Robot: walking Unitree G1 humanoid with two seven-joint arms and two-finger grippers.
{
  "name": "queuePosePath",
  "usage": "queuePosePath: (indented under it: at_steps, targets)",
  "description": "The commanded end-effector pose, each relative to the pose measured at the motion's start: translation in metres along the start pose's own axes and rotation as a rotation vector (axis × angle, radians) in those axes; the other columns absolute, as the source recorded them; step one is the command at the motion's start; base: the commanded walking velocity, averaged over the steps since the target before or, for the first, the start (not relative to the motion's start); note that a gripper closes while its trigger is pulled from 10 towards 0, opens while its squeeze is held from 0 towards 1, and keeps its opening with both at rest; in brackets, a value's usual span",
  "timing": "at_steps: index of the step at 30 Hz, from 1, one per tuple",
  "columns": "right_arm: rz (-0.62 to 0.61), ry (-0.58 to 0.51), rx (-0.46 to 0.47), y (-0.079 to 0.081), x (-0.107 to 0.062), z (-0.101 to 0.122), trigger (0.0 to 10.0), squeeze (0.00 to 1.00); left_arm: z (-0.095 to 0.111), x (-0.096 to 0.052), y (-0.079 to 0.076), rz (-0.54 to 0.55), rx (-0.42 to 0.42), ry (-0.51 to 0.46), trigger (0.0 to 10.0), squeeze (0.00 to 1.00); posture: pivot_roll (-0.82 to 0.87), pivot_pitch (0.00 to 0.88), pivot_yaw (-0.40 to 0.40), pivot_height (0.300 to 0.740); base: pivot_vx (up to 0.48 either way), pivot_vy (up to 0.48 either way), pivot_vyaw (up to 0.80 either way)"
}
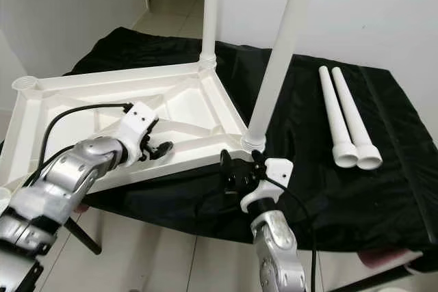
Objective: Building children table
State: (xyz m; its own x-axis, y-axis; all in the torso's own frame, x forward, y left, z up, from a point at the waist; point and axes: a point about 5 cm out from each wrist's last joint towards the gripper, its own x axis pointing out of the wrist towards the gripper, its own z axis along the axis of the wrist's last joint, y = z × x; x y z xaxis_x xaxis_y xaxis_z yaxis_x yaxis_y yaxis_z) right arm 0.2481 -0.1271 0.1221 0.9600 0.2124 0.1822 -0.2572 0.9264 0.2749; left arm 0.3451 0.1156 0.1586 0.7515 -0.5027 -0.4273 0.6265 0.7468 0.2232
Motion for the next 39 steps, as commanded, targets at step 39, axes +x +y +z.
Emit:
queuePosePath:
  at_steps: [39]
  targets:
    - [0.112,0.010,0.024,-0.013,-0.036,0.010,10.0,0.00,0.010,0.000,-0.016,-0.430,0.042,-0.164,10.0,0.00,-0.06,0.042,0.012,0.740,0.000,0.000,0.00]
